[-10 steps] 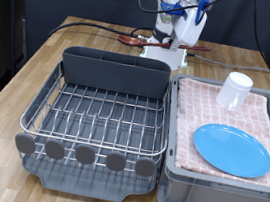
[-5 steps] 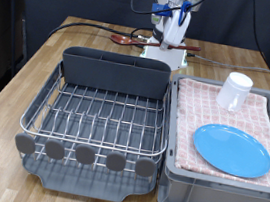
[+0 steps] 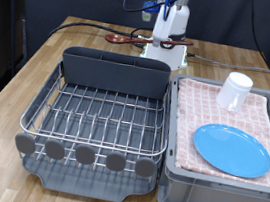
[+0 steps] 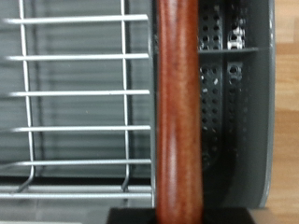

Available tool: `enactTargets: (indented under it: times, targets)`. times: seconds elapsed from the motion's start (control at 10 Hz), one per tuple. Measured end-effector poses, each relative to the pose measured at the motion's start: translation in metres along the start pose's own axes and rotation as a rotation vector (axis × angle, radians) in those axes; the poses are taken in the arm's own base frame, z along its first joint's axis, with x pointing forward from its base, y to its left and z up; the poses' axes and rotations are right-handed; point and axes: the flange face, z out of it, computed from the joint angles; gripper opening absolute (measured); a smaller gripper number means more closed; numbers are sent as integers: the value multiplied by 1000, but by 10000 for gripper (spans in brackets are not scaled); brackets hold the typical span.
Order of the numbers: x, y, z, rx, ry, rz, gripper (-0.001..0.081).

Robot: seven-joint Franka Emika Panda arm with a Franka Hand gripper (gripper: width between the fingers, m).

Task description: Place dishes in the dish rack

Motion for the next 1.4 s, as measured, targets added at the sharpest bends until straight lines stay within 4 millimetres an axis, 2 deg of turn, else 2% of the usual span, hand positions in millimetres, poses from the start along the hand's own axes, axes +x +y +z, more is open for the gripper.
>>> enactTargets:
  times: [0.5, 1.0, 1.4]
  targets:
    - [30, -13, 8, -166, -181, 25, 93]
    - [43, -15, 22, -289, -297, 12, 93]
    - [55, -26, 35, -319, -346, -5, 93]
